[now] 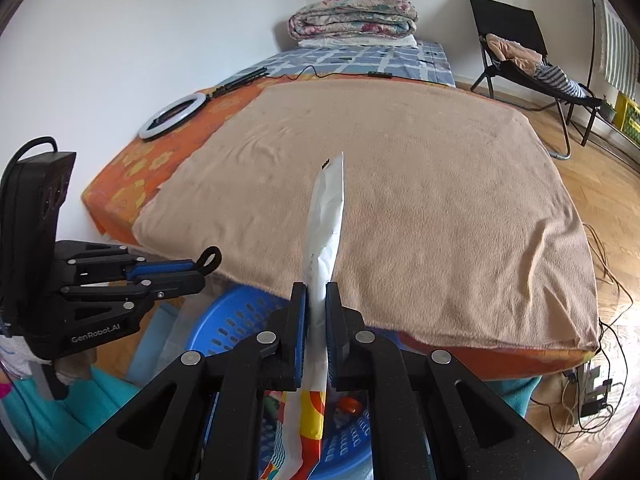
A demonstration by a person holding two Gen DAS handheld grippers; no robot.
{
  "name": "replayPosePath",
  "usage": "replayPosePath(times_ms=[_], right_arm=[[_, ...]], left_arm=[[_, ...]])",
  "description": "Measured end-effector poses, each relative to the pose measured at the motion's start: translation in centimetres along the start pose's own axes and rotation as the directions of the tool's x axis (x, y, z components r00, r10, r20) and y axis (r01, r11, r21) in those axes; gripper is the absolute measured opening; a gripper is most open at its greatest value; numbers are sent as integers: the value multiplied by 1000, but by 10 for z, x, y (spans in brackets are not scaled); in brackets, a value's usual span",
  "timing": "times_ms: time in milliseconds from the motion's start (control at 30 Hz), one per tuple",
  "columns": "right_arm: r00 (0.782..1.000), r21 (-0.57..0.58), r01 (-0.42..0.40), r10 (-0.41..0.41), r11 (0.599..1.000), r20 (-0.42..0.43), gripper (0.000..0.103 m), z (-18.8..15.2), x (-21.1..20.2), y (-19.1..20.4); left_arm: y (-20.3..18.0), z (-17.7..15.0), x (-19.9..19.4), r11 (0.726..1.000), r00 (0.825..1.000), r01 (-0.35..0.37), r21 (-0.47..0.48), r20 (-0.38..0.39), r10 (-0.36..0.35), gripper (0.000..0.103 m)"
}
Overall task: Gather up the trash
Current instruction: 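Carry the strip packet with the right gripper over the basket while the left gripper carries the hair tie, then open both grippers to drop the strip packet and hair tie into the basket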
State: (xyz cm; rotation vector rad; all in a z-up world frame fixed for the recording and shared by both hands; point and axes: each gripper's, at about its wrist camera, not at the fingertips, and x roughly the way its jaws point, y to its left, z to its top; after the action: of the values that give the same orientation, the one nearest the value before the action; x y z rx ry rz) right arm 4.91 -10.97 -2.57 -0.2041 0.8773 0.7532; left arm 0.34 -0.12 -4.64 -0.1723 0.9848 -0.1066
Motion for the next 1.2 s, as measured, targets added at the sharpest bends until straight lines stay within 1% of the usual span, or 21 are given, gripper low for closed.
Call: replayPosePath(times_ms=[200,367,567,800,1200], right_arm=[[999,-14,-8,7,1000,-42,7,-26,1,8],[997,-42,-21,18,999,-70,7,-41,2,16],[991,-70,-48,39,996,-127,7,-60,12,23],[981,-71,-61,47,996,-187,7,-76,27,22],[971,-48,-51,38,998,-237,7,-86,48,13]], left_arm=[[-20,-23,16,999,998,28,38,-61,-25,8],[-31,-33,23,998,996,37,56,-86,-32,8],[-32,-43,33,998,991,45,34,-130,-41,8],[-31,-49,43,999,985,45,18,-168,-42,8],[-25,-53,53,1000,980,28,8,-196,-26,8]])
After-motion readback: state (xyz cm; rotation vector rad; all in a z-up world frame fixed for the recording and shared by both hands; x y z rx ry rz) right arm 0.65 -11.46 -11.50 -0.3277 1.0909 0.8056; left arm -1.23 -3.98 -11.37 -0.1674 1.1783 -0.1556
